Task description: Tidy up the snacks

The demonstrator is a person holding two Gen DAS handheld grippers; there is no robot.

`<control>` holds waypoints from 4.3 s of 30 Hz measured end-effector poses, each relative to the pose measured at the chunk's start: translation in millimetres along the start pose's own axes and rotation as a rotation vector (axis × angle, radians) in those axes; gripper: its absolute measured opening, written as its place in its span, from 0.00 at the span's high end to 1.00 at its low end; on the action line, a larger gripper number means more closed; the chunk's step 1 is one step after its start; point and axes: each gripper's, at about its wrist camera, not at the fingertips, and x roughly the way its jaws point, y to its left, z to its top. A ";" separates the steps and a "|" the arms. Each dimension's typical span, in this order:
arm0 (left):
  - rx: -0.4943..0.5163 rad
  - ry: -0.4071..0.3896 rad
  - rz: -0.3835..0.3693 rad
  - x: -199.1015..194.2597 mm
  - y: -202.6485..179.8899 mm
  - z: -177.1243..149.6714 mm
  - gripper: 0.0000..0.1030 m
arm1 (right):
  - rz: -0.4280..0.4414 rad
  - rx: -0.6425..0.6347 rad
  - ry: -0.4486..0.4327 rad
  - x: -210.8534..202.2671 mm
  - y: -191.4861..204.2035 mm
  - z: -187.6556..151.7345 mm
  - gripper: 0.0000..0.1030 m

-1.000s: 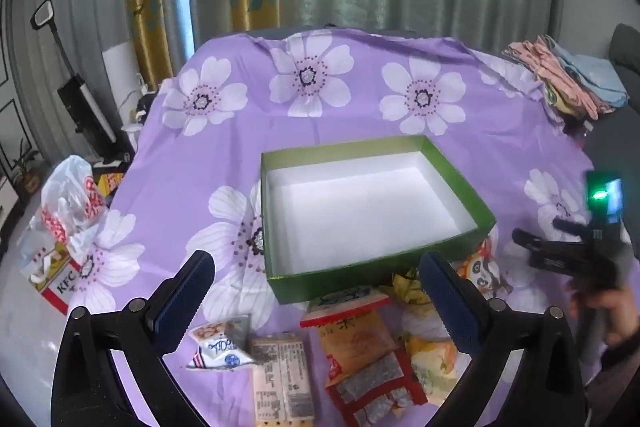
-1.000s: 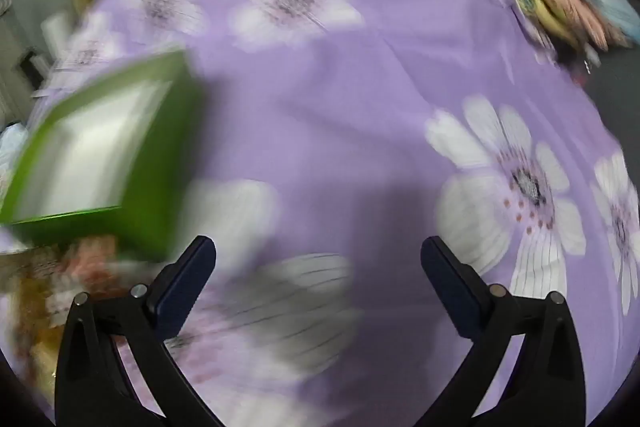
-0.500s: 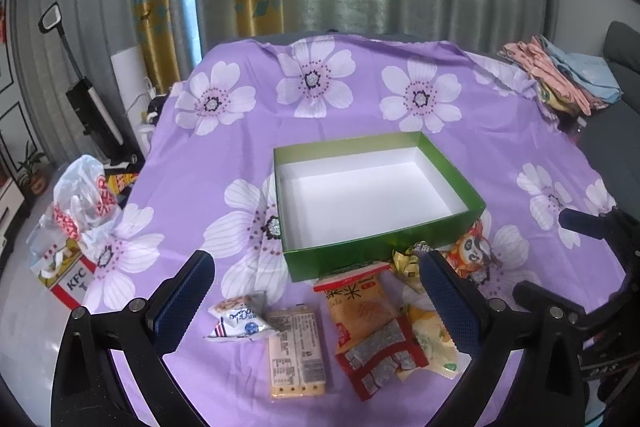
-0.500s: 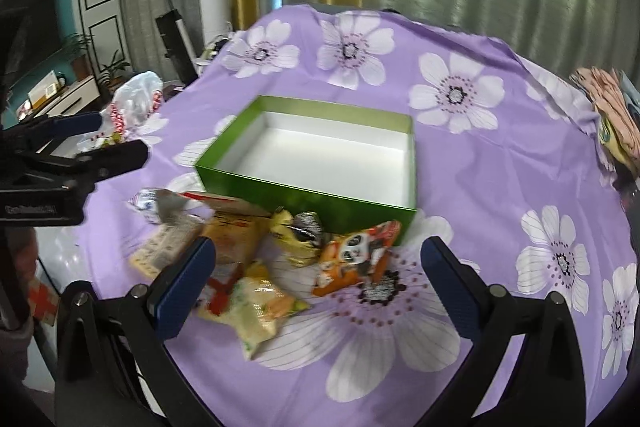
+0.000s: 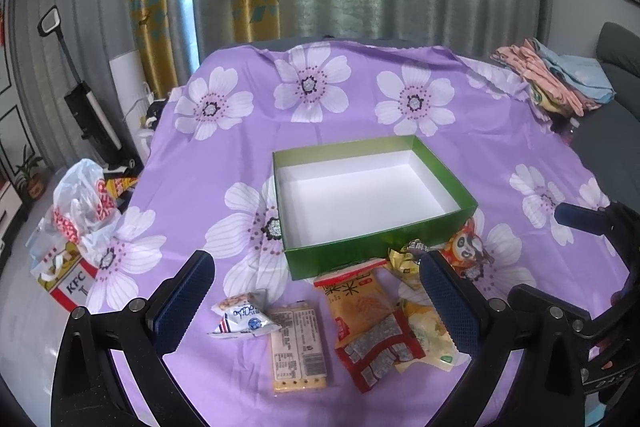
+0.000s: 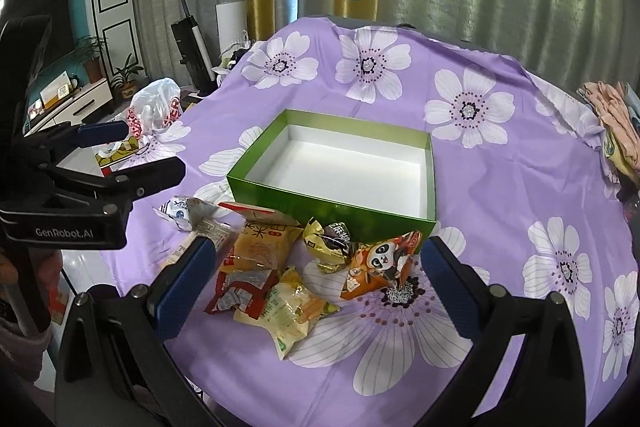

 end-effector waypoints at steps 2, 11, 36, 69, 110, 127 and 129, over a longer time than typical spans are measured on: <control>0.000 0.001 0.000 -0.5 0.2 0.5 0.01 | 0.001 -0.001 0.002 0.3 2.1 0.2 0.00; 0.005 -0.006 0.006 -3.8 0.8 1.2 0.01 | 0.015 0.001 0.002 0.7 4.9 -0.2 0.00; -0.175 0.215 -0.295 43.4 24.0 -51.0 0.01 | 0.125 0.067 0.124 37.0 -1.2 -49.9 0.01; -0.506 0.425 -0.650 110.3 29.0 -112.4 0.05 | 0.308 -0.157 0.202 111.0 42.1 -68.6 0.52; -0.597 0.483 -0.715 119.1 41.5 -115.6 0.34 | 0.335 -0.078 0.236 105.1 22.8 -79.7 0.83; -0.665 0.506 -0.685 126.1 41.0 -110.5 0.25 | 0.350 -0.145 0.278 124.7 21.6 -60.8 0.50; -0.655 0.516 -0.679 130.1 39.1 -108.0 0.25 | 0.368 -0.173 0.292 128.8 29.7 -62.8 0.53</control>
